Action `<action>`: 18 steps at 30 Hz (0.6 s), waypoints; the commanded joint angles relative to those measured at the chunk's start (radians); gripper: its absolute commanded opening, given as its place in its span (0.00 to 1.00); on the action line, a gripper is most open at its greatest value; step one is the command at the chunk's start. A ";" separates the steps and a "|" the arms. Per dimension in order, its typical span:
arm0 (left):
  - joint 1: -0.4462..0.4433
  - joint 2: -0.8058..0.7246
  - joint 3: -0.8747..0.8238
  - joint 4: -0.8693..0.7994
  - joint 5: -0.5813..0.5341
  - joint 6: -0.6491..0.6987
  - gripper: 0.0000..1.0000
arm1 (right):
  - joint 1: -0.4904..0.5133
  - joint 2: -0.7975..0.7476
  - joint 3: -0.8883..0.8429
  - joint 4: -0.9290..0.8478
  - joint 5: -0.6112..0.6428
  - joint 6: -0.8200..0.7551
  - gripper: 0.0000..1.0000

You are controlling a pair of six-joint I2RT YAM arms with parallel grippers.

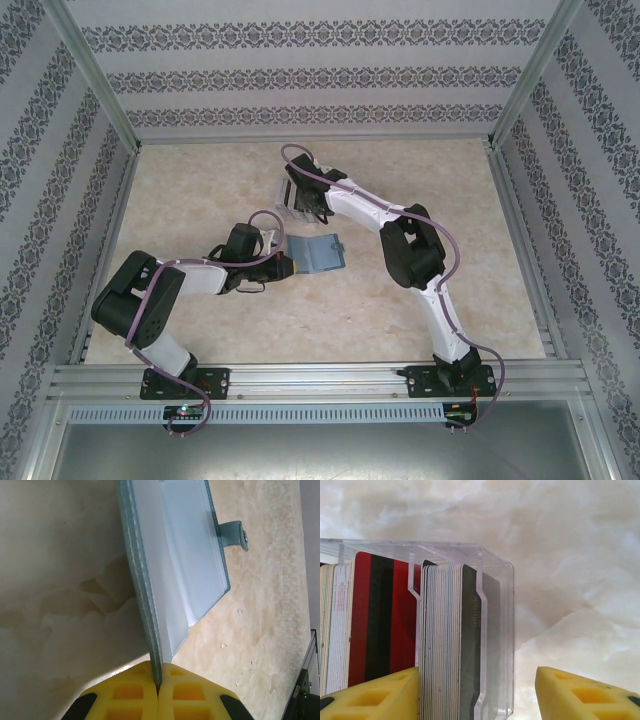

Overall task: Put the credit cards into the card holder
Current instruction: Pick up the credit card from the storage box.

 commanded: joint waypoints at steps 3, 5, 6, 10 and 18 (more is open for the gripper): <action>0.012 -0.006 -0.005 0.007 -0.023 0.019 0.00 | 0.002 0.006 0.041 -0.103 0.122 -0.039 0.58; 0.012 0.005 -0.003 0.017 -0.018 0.017 0.00 | 0.004 0.005 0.048 -0.110 0.147 -0.062 0.57; 0.013 0.009 -0.003 0.016 -0.020 0.019 0.00 | 0.008 0.003 0.049 -0.108 0.169 -0.080 0.58; 0.012 0.024 -0.004 0.031 -0.021 0.015 0.00 | 0.031 0.020 0.080 -0.122 0.272 -0.164 0.58; 0.012 0.037 -0.001 0.038 -0.019 0.017 0.00 | 0.041 0.025 0.101 -0.131 0.332 -0.230 0.56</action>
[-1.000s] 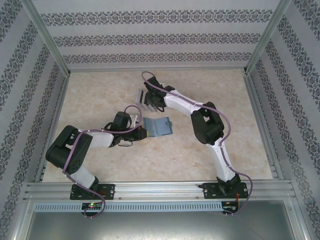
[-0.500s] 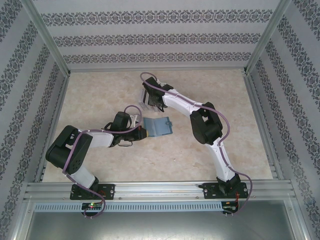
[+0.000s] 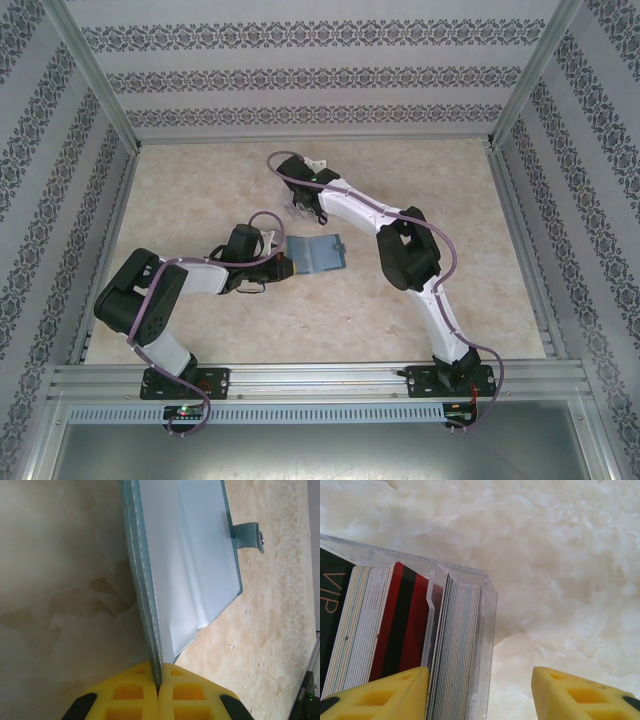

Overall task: Put the credit cards into the card holder
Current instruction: Pick up the credit card from the storage box.

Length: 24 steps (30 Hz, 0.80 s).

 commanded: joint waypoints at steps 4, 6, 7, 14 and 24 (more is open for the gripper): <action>0.012 0.011 0.002 0.011 -0.022 0.026 0.00 | 0.002 0.017 0.035 -0.031 0.076 -0.073 0.50; 0.013 0.012 0.003 0.020 -0.016 0.022 0.00 | 0.003 0.020 0.038 -0.037 0.065 -0.082 0.42; 0.011 0.014 0.002 0.018 -0.015 0.022 0.00 | 0.003 0.020 0.036 -0.039 0.057 -0.080 0.39; 0.012 0.026 0.009 0.019 -0.010 0.021 0.00 | 0.010 0.015 0.041 -0.042 0.036 -0.099 0.19; 0.012 0.030 0.007 0.033 0.002 0.019 0.00 | 0.004 0.011 0.046 -0.050 -0.003 -0.121 0.00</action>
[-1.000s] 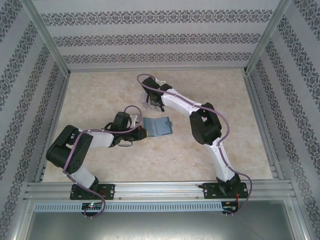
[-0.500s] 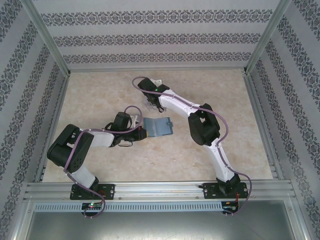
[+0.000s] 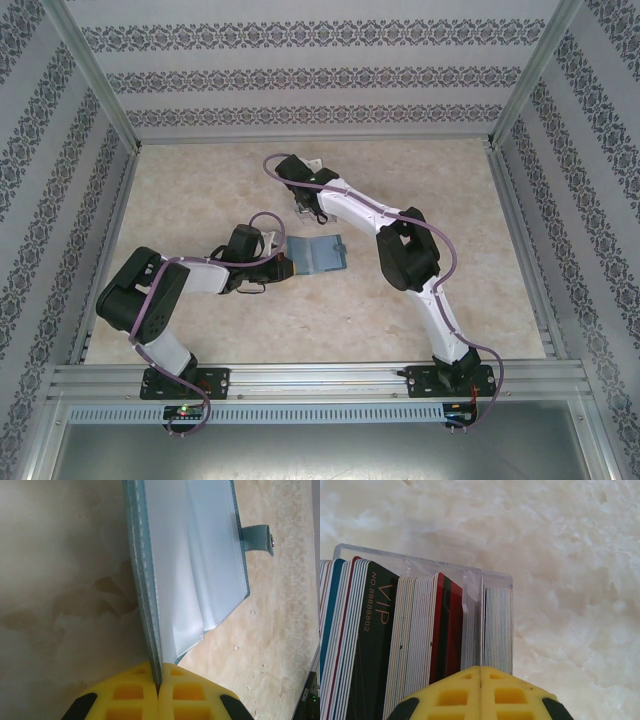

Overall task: Put the credit cards into the card holder
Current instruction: Pick up the credit card from the storage box.

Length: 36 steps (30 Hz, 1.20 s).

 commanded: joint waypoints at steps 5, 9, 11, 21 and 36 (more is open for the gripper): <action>0.013 0.017 0.008 0.024 0.007 0.016 0.00 | -0.007 -0.020 0.016 -0.033 -0.038 -0.023 0.00; 0.012 0.015 0.006 0.033 0.015 0.008 0.00 | -0.028 -0.061 -0.038 0.016 -0.137 -0.028 0.00; 0.012 0.011 0.008 0.022 0.013 0.012 0.00 | -0.037 -0.083 -0.075 0.056 -0.181 -0.031 0.00; 0.012 0.001 0.007 0.020 0.012 0.009 0.00 | -0.048 -0.172 -0.143 0.129 -0.239 -0.054 0.00; 0.010 0.006 0.002 0.080 0.101 0.004 0.00 | -0.102 -0.554 -0.640 0.488 -0.526 0.057 0.00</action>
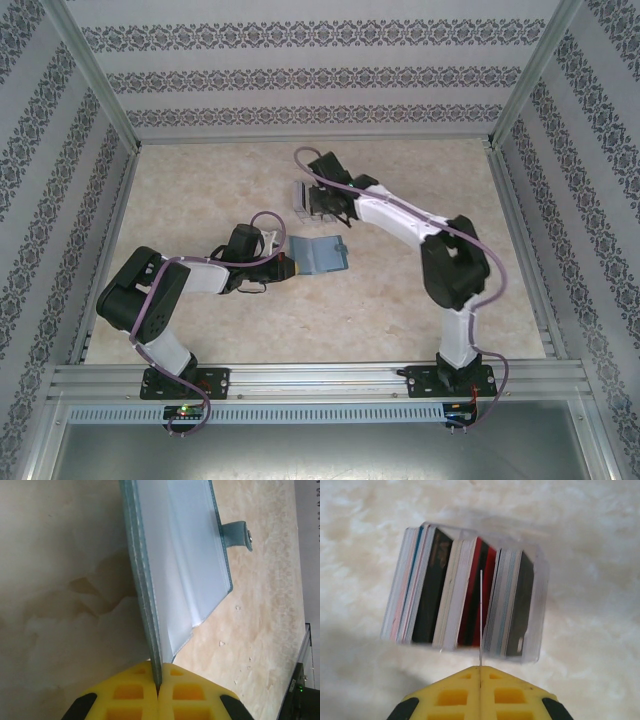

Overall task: Put the credit cards into the card holder
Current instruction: Pick up the credit card from the storage box, then insert the credit card into the card holder.

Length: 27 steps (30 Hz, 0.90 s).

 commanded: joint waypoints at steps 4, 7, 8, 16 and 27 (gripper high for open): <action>0.002 0.020 0.016 0.047 0.080 0.027 0.00 | -0.073 -0.271 -0.314 0.262 -0.233 0.116 0.00; -0.017 0.035 0.032 0.035 0.089 0.046 0.00 | -0.117 -0.353 -0.451 0.311 -0.368 0.136 0.00; -0.026 0.043 0.036 0.032 0.090 0.054 0.00 | -0.131 -0.377 -0.498 0.318 -0.400 0.140 0.00; -0.038 0.082 0.093 -0.093 0.102 0.136 0.05 | -0.173 -0.461 -0.747 0.392 -0.599 0.137 0.00; -0.033 0.181 0.123 -0.085 0.131 0.108 0.27 | -0.248 -0.357 -0.803 0.482 -0.752 0.103 0.00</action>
